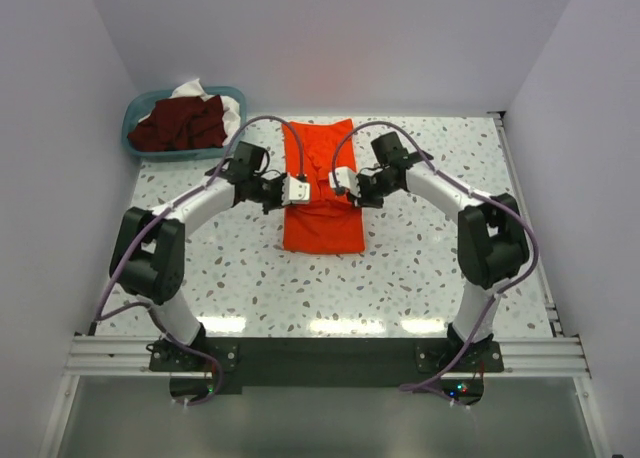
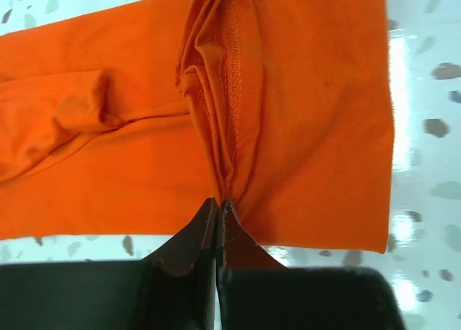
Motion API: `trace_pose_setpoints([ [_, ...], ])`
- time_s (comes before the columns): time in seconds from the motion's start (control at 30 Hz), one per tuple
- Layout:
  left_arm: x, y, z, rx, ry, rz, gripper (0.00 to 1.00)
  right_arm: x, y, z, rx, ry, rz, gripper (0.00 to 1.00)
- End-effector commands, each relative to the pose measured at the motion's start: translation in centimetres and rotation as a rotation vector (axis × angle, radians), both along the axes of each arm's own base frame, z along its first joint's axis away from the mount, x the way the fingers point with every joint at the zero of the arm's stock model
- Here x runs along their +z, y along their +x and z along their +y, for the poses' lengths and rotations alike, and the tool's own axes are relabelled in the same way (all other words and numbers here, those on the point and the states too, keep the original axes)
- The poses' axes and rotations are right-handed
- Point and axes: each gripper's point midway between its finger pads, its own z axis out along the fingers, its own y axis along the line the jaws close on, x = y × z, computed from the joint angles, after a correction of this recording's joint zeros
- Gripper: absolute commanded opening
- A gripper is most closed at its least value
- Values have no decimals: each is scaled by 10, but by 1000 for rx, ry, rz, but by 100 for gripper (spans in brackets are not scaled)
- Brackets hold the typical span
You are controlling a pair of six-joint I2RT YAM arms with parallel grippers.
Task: Fold and stack the t-shirts
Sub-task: Fold the tshirt
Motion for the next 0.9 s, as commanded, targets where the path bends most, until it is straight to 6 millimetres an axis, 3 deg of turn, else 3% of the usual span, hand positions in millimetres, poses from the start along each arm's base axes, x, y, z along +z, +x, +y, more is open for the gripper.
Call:
trace_pose_setpoints([
  [0.0,17,44,-3,-5,-34,-91,0,13,28,11,69,56,-48,0],
  [0.2,8,81,1,19,-17,-92,0,12,70,16,56,71,-69,0],
  [0.23,6,84,2,21,-11,-93,0,1,72,16,61,62,-51,0],
  [0.57,-14,118,12,63,27,-110,0,-17,105,16,28,47,-102,0],
  [0.63,-14,131,11,110,23,-124,12,-14,115,17,1,51,-131,0],
  [0.67,-13,136,13,134,21,-128,17,-12,119,17,-14,50,-145,3],
  [0.7,-13,144,15,163,29,-136,30,-11,124,14,-53,39,-152,10],
  [0.77,-2,160,15,238,-2,-152,38,-4,134,11,-86,35,-194,22],
  [0.8,-1,166,19,270,-1,-154,44,-5,138,5,-125,18,-202,48],
  [0.87,11,177,23,344,-36,-155,50,10,147,2,-167,30,-251,61],
])
